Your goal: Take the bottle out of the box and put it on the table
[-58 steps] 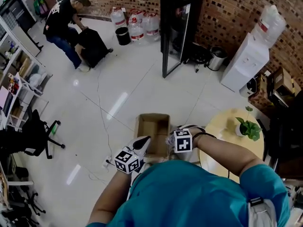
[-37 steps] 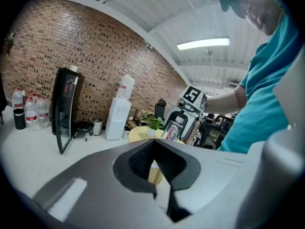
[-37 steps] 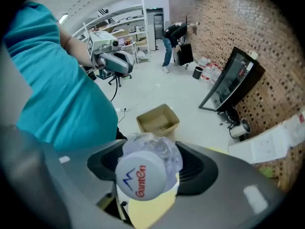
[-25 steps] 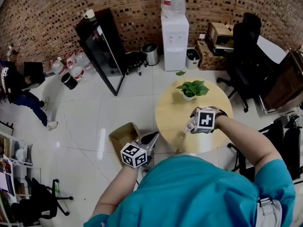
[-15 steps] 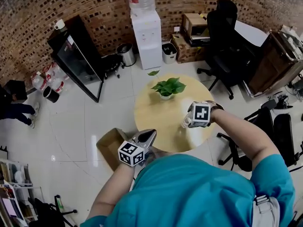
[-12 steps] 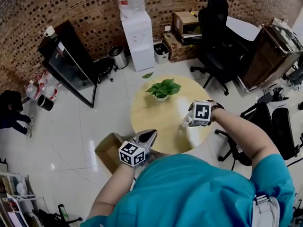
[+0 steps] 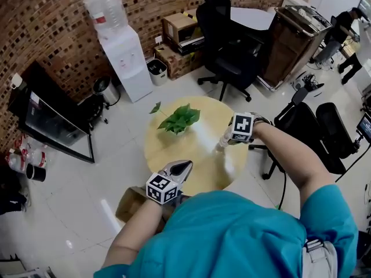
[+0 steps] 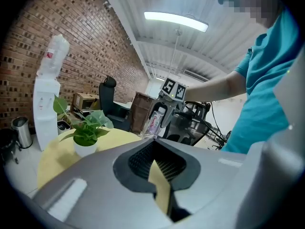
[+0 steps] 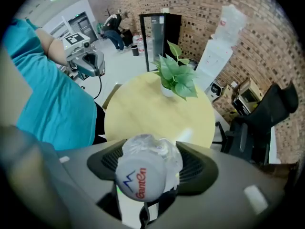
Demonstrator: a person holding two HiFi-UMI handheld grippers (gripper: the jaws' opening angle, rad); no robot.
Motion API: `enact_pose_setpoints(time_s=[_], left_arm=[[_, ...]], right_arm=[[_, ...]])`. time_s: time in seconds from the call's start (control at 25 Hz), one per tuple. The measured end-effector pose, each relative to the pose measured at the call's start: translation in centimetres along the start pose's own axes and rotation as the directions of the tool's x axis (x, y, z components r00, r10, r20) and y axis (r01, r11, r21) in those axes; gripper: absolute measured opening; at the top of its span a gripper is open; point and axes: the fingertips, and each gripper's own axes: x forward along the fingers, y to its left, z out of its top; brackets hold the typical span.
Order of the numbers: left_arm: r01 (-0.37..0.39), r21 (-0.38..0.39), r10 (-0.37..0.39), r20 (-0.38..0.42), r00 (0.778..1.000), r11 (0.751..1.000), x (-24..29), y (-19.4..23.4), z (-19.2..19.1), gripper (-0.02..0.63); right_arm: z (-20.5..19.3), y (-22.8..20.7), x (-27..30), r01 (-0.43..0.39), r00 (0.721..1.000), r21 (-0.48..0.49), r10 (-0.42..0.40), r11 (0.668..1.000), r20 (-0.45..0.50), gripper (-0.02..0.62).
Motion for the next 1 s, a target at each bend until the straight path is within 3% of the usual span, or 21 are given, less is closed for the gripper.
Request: enact_pose_setpoints(time_s=[0.2,0.6,0.76,0.88,1.0], left_arm=[[0.021,0.009,-0.020,-0.010,1.000,1.000,2.9,0.2,0.0,0.000],[-0.067,-0.041,0.067,-0.011,0.998,0.997,9.0,0.4,-1.6,0.000],[-0.077,-0.041,0.076,-0.017,0.997,0.996,10.8,-0.2,-1.8,0.000],[-0.082,-0.039,0.081,-0.028,0.996,0.996,11.4,-0.2,-1.8,0.000],[-0.079,-0.036,0.078,-0.030,0.997,0.996,11.8,-0.2,-1.2,0.000]], right_arm=[[-1.8,-2.4,1.0,0.004,1.000,0.027,-0.003,1.000,-0.020,0.315],[-5.3,-5.9,6.2,-0.021,0.999,-0.045,0.018,0.999,-0.046,0.319],[-6.1,-4.8,6.4,-0.130,0.991,0.029,0.131,0.991,-0.015,0.319],[-5.8,-7.2,6.7,-0.049,0.999,-0.003,0.049,0.999,0.016,0.319],[-5.8,-7.6,6.4,-0.041,0.999,-0.003,0.041,0.999,0.028,0.321]])
